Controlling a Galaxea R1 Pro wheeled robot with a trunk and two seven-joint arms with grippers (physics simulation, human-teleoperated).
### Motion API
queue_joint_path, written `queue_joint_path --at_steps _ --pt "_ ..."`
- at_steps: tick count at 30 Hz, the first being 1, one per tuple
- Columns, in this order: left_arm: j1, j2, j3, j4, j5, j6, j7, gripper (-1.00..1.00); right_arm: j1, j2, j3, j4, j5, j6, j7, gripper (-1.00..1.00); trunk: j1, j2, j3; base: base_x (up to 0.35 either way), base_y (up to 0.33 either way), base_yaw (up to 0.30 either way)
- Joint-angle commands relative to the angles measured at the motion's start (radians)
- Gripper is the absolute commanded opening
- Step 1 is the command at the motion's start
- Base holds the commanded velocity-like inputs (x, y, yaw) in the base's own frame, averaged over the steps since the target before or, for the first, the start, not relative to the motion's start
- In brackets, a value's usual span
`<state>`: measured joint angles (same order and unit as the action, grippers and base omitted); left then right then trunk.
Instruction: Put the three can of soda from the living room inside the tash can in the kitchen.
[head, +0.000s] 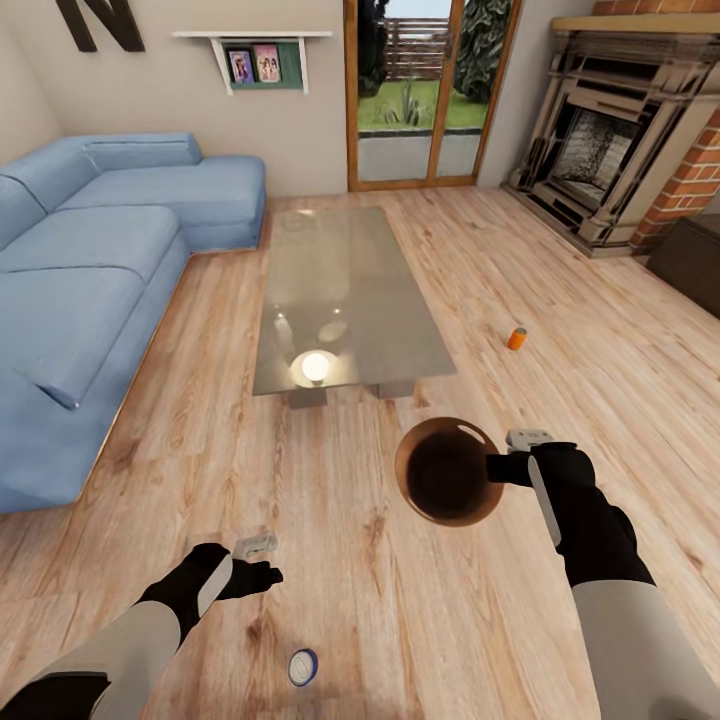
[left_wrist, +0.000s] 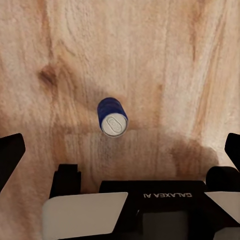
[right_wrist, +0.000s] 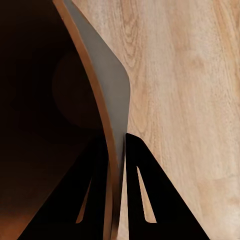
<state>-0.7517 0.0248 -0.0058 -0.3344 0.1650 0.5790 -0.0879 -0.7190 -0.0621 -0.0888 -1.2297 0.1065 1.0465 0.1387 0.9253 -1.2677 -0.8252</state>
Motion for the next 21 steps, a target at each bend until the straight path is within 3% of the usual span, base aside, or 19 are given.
queue_joint_path --at_steps 1,5,10,21 --pt "0.0 0.0 0.0 0.0 0.0 0.0 0.001 1.0 0.0 0.0 0.0 0.0 -0.016 0.001 0.004 -1.0 0.004 -0.007 -0.003 0.0 0.0 0.0" --pt "0.0 -0.001 0.0 -0.001 0.0 -0.001 0.004 1.0 0.0 0.0 0.0 0.0 -0.016 0.001 0.004 -1.0 0.019 -0.035 -0.016 0.0 0.0 0.0" --pt "0.0 -0.003 0.0 -0.001 0.001 -0.001 0.005 1.0 0.0 -0.001 0.0 -0.001 -0.016 0.001 0.004 -1.0 0.019 -0.035 -0.016 0.0 0.0 0.0" --pt "0.0 -0.003 0.0 0.0 0.0 -0.001 0.005 1.0 0.0 -0.001 0.0 -0.001 -0.016 0.001 0.004 -1.0 0.061 -0.112 -0.05 0.0 0.0 0.0"
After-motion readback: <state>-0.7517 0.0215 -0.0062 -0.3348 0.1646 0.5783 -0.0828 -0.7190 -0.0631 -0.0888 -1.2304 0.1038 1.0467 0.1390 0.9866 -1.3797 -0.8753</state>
